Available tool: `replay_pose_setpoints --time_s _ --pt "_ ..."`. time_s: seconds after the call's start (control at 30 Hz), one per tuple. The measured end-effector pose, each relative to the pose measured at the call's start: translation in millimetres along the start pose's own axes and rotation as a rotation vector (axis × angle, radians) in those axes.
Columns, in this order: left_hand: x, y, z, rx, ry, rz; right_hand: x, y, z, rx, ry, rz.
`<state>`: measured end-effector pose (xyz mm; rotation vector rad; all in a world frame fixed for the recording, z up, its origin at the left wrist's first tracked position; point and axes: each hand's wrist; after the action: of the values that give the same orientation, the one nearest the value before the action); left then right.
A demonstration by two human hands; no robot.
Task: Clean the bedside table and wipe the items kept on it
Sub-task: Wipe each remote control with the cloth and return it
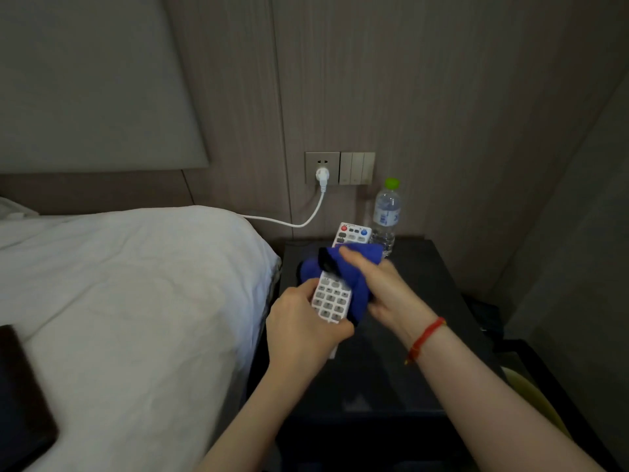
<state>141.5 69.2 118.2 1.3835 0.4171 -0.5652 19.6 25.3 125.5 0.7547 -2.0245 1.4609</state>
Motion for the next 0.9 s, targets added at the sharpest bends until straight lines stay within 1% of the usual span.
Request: replay_pose_setpoints --time_s 0.07,0.1,0.2,0.23,0.27,0.33,0.4,0.5,0.57,0.6,0.7,0.73,0.77,0.83,0.9 --pt "-1.2 -1.0 -2.2 -0.022 0.001 0.0 8.1 -7.8 3.0 -0.07 0.062 0.04" --pt "-2.1 -0.8 -1.1 -0.031 0.007 0.0 7.0 -10.6 -0.1 -0.074 0.04 0.049" --pt "-1.8 1.1 6.3 -0.051 0.056 0.033 -17.2 -8.5 -17.6 0.011 -0.131 0.006" --pt "-1.3 1.1 7.8 -0.052 0.063 0.057 -23.2 -7.1 -23.1 0.02 -0.166 -0.03" --pt "-1.0 0.3 7.4 -0.047 0.052 0.068 -24.5 -5.8 -24.2 0.0 -0.156 -0.058" --pt "-2.4 -2.4 1.7 -0.021 0.006 0.053 -15.0 -4.6 -15.0 -0.112 -0.042 -0.101" --pt "-3.4 -3.9 -4.3 -0.017 -0.026 0.051 2.2 -5.2 0.8 -0.215 0.088 -0.077" --pt "-2.1 -5.2 -9.1 -0.028 -0.039 0.039 23.3 -8.2 19.0 -0.284 0.204 -0.015" --pt "-2.3 -6.6 -9.7 -0.021 -0.015 0.007 25.1 -9.4 20.3 -0.267 0.179 -0.018" --pt "-2.7 -6.7 -8.7 -0.017 0.006 -0.011 21.3 -10.4 16.5 -0.222 0.128 -0.022" --pt "-2.9 -3.8 1.6 -0.058 0.068 -0.018 -6.0 -8.1 -5.6 0.028 -0.113 -0.06" --pt "-3.0 -2.1 5.2 -0.077 0.077 -0.002 -14.3 -6.7 -13.2 0.076 -0.166 -0.094" --pt "-3.4 -0.9 7.3 -0.08 0.077 0.006 -18.5 -5.0 -17.2 0.093 -0.19 -0.127" --pt "-3.6 -1.0 6.2 -0.051 0.049 0.008 -14.5 -4.0 -16.4 0.071 -0.158 -0.13" --pt "-4.1 -2.5 -0.9 -0.039 0.008 0.005 0.5 -5.9 -9.8 0.003 -0.078 -0.029"
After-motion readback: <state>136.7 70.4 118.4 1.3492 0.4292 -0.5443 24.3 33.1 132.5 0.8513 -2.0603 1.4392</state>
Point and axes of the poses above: each hand's wrist, its own z-axis towards the middle knuckle, its own y-axis out of the back of the hand, x = y × z, and after that the axes turned 14 degrees about z, right-handed
